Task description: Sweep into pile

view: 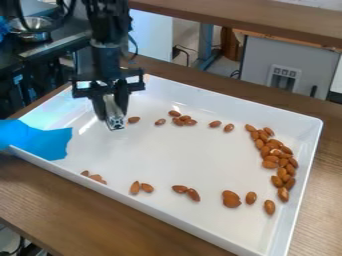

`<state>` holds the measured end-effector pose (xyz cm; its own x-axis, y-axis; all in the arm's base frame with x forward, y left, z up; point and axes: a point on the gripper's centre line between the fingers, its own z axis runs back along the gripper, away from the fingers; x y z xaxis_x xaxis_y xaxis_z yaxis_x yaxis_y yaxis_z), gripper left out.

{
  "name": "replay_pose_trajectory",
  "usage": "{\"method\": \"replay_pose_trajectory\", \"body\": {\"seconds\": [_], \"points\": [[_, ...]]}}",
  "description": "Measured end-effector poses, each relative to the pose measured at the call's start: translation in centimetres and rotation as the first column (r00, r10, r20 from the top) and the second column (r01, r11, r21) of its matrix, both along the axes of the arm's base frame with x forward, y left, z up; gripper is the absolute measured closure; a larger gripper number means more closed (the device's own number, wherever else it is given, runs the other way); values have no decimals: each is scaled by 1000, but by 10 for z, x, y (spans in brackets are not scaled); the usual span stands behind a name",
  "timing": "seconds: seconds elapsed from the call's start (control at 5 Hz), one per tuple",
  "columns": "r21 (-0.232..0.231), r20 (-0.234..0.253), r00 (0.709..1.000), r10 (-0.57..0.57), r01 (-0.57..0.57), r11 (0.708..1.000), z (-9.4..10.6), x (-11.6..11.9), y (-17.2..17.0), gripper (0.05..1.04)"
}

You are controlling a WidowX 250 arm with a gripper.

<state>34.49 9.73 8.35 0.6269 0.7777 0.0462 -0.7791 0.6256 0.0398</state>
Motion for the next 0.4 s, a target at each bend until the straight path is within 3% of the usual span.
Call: {"method": "replay_pose_trajectory", "body": {"seconds": [0.4], "points": [[49,-61,992,-114,117,992,-25,12,-5,704]]}}
